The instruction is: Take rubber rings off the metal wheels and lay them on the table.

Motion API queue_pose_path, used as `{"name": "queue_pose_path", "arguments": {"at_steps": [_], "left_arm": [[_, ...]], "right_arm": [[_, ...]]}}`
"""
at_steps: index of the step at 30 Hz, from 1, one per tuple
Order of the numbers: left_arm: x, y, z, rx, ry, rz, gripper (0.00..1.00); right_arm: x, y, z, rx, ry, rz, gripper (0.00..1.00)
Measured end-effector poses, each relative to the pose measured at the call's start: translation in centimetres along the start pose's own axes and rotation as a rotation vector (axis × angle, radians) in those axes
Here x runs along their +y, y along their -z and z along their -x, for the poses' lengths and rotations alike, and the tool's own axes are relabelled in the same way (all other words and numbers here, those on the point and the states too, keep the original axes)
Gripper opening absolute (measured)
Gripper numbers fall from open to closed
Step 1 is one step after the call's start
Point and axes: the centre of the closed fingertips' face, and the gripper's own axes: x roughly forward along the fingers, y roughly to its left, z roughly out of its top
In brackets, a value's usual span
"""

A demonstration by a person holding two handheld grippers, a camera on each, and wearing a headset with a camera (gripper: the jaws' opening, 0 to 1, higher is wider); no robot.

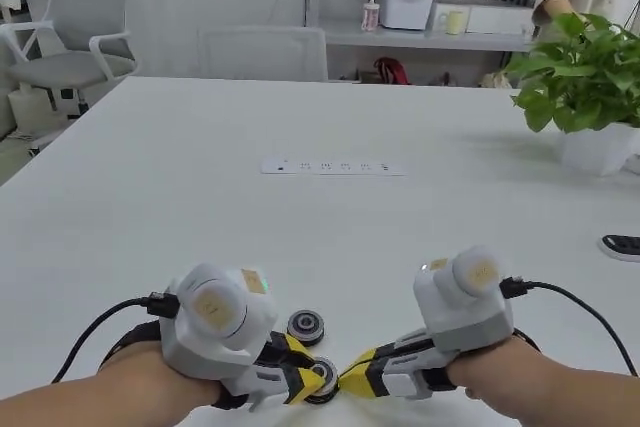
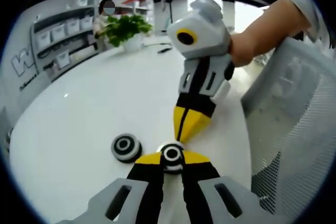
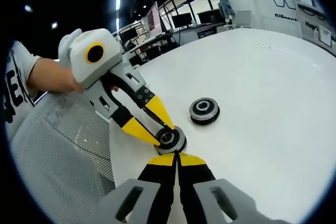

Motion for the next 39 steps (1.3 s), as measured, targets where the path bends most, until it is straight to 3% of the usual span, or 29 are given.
{"name": "queue_pose_path", "arguments": {"at_steps": [5,7,8,33,35,36,37,39], "left_arm": [[0.0,0.0,0.0,0.002,-0.005,0.000,0.12],[0.0,0.0,0.0,0.002,-0.005,0.001,0.12],[0.0,0.0,0.0,0.003,-0.006,0.001,0.12],[-0.1,0.0,0.0,0.035,-0.023,-0.005,0.11],[-0.2,0.0,0.0,0.035,-0.020,-0.007,0.11],[-0.2,0.0,-0.1,0.033,-0.022,-0.006,0.11],[-0.2,0.1,0.0,0.039,-0.020,-0.007,0.11],[-0.1,0.0,-0.1,0.029,-0.022,-0.002,0.11]], "right_arm": [[-0.3,-0.3,0.2,-0.032,0.002,-0.078,0.00],[-0.2,-1.2,0.3,-0.088,-0.009,-0.135,0.00],[-0.3,-1.2,0.3,-0.085,-0.007,-0.152,0.00],[1.1,-1.6,-0.1,-0.088,-0.054,-0.180,0.00],[1.6,-1.8,-0.2,-0.092,-0.073,-0.172,0.00],[3.7,-3.0,-0.3,-0.138,-0.188,-0.200,0.00],[2.8,-2.8,-0.3,-0.128,-0.113,-0.204,0.00],[3.0,-2.7,-0.5,-0.106,-0.115,-0.156,0.00]]}}
